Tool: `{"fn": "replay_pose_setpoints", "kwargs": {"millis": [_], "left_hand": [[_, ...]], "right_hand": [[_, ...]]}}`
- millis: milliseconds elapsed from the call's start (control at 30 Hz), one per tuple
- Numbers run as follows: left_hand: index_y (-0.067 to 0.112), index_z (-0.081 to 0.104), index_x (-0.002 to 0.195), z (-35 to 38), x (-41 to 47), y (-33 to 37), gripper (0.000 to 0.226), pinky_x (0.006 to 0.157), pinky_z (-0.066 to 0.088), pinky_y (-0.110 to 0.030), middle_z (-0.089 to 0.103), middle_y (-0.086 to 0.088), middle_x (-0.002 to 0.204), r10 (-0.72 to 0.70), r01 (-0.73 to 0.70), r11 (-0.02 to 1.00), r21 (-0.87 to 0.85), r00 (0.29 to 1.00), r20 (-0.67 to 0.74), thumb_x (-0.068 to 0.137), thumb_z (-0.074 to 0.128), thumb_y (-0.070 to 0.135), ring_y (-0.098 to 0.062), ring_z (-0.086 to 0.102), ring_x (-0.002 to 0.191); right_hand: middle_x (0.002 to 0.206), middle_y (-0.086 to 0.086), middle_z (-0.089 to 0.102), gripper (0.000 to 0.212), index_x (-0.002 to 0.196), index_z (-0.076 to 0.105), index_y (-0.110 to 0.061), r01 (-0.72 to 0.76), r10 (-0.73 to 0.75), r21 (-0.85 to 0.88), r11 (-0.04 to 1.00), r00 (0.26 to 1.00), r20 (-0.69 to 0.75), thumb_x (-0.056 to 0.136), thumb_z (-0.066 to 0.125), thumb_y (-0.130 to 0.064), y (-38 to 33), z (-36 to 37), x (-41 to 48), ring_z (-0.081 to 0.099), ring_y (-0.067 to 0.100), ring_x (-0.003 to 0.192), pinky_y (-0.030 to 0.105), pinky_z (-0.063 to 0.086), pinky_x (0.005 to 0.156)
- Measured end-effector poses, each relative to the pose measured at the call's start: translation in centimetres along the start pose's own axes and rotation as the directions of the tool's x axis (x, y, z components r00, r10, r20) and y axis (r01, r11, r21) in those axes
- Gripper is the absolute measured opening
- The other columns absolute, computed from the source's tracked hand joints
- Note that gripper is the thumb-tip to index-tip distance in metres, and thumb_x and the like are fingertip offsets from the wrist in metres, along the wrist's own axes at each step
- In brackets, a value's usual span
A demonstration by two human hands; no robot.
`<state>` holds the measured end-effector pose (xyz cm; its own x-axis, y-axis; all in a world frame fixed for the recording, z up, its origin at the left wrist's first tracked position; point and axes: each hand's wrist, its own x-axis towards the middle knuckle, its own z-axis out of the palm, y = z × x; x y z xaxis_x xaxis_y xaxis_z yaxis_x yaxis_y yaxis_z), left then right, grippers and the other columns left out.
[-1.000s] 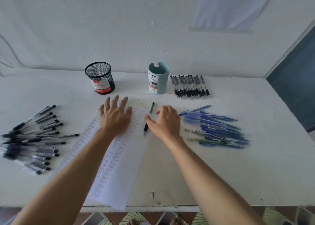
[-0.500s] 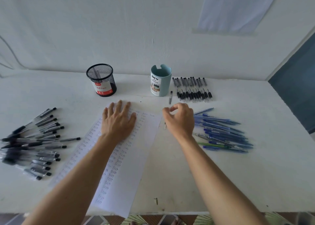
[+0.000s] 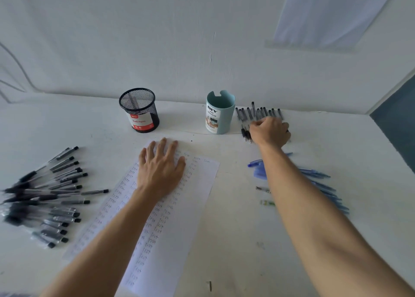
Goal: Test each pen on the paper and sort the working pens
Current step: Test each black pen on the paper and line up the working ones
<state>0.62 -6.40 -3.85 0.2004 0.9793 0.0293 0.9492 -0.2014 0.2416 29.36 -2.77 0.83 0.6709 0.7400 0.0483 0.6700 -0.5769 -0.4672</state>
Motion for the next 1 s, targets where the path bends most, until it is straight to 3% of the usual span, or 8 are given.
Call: {"fn": "replay_pose_setpoints", "kwargs": {"millis": [267, 433, 567, 700, 800, 900, 967, 1000], "left_hand": [[0.032, 0.025, 0.151, -0.1, 0.0, -0.1, 0.057, 0.123, 0.009, -0.049, 0.02, -0.001, 0.164, 0.004, -0.004, 1.0, 0.0, 1.0, -0.001, 0.099, 0.026, 0.056, -0.028, 0.011, 0.151], [0.032, 0.026, 0.152, -0.2, 0.0, 0.0, 0.058, 0.124, 0.009, -0.048, 0.02, -0.001, 0.164, -0.001, 0.001, 1.0, -0.005, 1.0, -0.004, 0.099, 0.028, 0.056, -0.028, 0.011, 0.152], [0.032, 0.026, 0.155, -0.4, -0.2, -0.2, 0.06, 0.125, 0.005, -0.045, 0.018, 0.0, 0.166, -0.007, 0.008, 0.999, -0.044, 1.0, 0.009, 0.1, 0.032, 0.056, -0.025, 0.008, 0.153], [0.026, 0.038, 0.152, -0.8, -0.1, -0.6, 0.057, 0.124, 0.008, -0.041, 0.025, -0.001, 0.164, -0.046, 0.042, 0.978, -0.204, 0.999, -0.013, 0.098, 0.049, 0.042, -0.022, 0.014, 0.153], [0.018, 0.05, 0.144, -1.9, 0.1, -0.9, 0.047, 0.12, 0.023, -0.038, 0.041, -0.006, 0.156, -0.089, 0.059, 0.895, -0.442, 0.995, -0.047, 0.097, 0.054, 0.016, -0.024, 0.031, 0.146], [0.02, 0.057, 0.137, -3.9, -0.1, -1.6, 0.044, 0.095, 0.044, -0.028, 0.057, 0.0, 0.131, -0.241, 0.164, 0.647, -0.745, 0.971, 0.004, 0.095, 0.05, 0.007, -0.019, 0.055, 0.118], [0.016, 0.059, 0.133, -5.0, -0.6, -2.7, 0.042, 0.099, 0.047, -0.032, 0.061, 0.001, 0.125, -0.292, 0.149, 0.497, -0.855, 0.957, -0.002, 0.094, 0.05, 0.002, -0.018, 0.058, 0.119], [0.015, 0.061, 0.129, -5.5, -1.0, -3.4, 0.04, 0.101, 0.049, -0.036, 0.063, 0.001, 0.122, -0.294, 0.128, 0.514, -0.848, 0.955, -0.034, 0.093, 0.051, -0.001, -0.018, 0.061, 0.117]], "right_hand": [[0.126, 0.01, 0.057, 0.028, 0.106, 0.071, -0.022, -0.007, 0.007, 0.009, 1.0, 1.0, 0.022, 0.087, 0.059, -0.038, 0.2, 0.9, 0.0, 0.047, 0.036, 0.119, 0.041, 0.035, 0.099], [0.123, 0.009, 0.058, 0.029, 0.108, 0.068, -0.02, 0.051, -0.047, 0.069, 0.996, 0.997, -0.062, 0.088, 0.06, -0.038, -0.3, 0.0, -2.1, 0.05, 0.034, 0.116, 0.04, 0.037, 0.094], [0.104, 0.004, 0.064, 0.019, 0.099, 0.068, -0.017, 0.321, -0.305, 0.211, 0.923, 0.947, -0.104, 0.086, 0.066, -0.03, -1.2, 0.4, -7.2, 0.058, 0.022, 0.098, 0.032, 0.044, 0.078], [0.121, 0.008, 0.06, 0.037, 0.12, 0.062, -0.016, 0.56, -0.594, 0.204, 0.803, 0.782, 0.189, 0.087, 0.063, -0.033, -1.2, 2.5, -13.7, 0.053, 0.027, 0.112, 0.038, 0.041, 0.092], [0.143, 0.003, 0.046, 0.051, 0.134, 0.053, -0.023, 0.64, -0.635, 0.093, 0.763, 0.713, 0.297, 0.09, 0.055, -0.047, -0.7, 3.3, -16.8, 0.036, 0.024, 0.136, 0.042, 0.028, 0.105], [0.159, 0.006, 0.029, 0.057, 0.147, 0.039, -0.024, 0.693, -0.658, 0.017, 0.72, 0.676, 0.333, 0.097, 0.046, -0.05, -0.1, 3.2, -17.6, 0.022, 0.024, 0.148, 0.045, 0.02, 0.114], [0.164, 0.004, 0.02, 0.059, 0.152, 0.031, -0.026, 0.696, -0.645, -0.003, 0.718, 0.667, 0.372, 0.099, 0.04, -0.052, 0.1, 3.1, -17.8, 0.014, 0.024, 0.151, 0.044, 0.014, 0.117], [0.165, 0.004, 0.017, 0.06, 0.153, 0.028, -0.028, 0.696, -0.64, -0.01, 0.718, 0.666, 0.383, 0.1, 0.038, -0.052, 0.2, 3.0, -17.8, 0.011, 0.023, 0.152, 0.043, 0.012, 0.118]]}}
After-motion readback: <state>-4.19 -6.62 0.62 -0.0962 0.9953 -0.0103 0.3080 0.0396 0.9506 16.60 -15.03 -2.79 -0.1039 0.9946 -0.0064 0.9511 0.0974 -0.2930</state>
